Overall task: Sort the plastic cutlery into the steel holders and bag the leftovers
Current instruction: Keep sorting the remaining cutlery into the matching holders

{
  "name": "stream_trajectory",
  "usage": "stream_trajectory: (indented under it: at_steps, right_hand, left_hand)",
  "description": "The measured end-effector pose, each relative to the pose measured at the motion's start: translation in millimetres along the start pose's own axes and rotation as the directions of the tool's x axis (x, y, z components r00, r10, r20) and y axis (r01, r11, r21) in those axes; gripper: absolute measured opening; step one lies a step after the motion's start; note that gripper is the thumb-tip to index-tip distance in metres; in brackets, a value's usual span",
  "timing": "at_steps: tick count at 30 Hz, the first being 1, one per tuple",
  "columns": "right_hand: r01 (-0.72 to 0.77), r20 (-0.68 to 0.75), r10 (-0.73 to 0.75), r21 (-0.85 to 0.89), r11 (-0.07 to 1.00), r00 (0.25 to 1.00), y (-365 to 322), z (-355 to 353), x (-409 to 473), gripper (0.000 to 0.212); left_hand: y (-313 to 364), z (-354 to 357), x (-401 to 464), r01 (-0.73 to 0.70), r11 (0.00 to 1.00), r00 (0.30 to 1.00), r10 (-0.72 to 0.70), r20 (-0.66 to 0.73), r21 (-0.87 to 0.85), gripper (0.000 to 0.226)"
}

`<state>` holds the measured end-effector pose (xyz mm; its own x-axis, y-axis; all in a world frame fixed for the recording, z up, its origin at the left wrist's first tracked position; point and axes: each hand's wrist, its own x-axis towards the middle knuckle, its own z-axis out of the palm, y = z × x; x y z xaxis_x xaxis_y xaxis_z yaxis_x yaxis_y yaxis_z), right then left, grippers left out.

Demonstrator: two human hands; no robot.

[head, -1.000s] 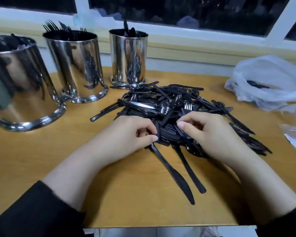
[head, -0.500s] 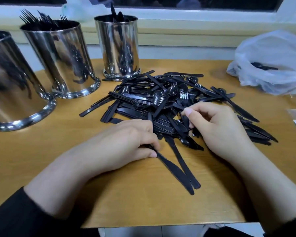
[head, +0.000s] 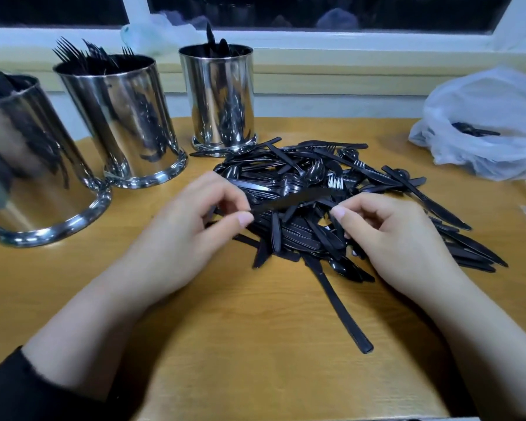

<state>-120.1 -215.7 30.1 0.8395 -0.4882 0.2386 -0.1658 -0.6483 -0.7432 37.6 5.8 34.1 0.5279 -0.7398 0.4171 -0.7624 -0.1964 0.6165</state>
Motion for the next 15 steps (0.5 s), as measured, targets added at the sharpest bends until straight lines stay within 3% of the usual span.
stream_trajectory:
  at_steps: [2, 6, 11, 15]
  right_hand:
    - [-0.008, 0.026, 0.009, -0.023, 1.0, 1.0, -5.9, 2.0, 2.9, 0.018]
    - [-0.006, 0.115, 0.024, -0.161, 0.987, 0.993, -22.7, 12.6, 13.7, 0.019]
    - [-0.013, 0.146, 0.078, -0.405, 0.914, 0.986, -42.1, 41.7, 19.5, 0.038]
    - [-0.05, 0.133, 0.133, -0.496, 0.867, 0.982, -49.2, 56.9, 19.2, 0.04]
  left_hand:
    - [-1.5, -1.2, 1.4, 0.159, 0.982, 0.979, -0.17, -0.111, -0.106, 0.01]
    - [-3.7, 10.0, 5.9, 0.368, 0.857, 0.899, -0.426, -0.095, -0.361, 0.007]
    - [-14.5, 16.6, 6.0, 0.463, 0.716, 0.826, -0.562, -0.039, -0.522, 0.013]
    - [-16.9, 16.8, 8.0, 0.471, 0.697, 0.822, -0.569, -0.017, -0.541, 0.02]
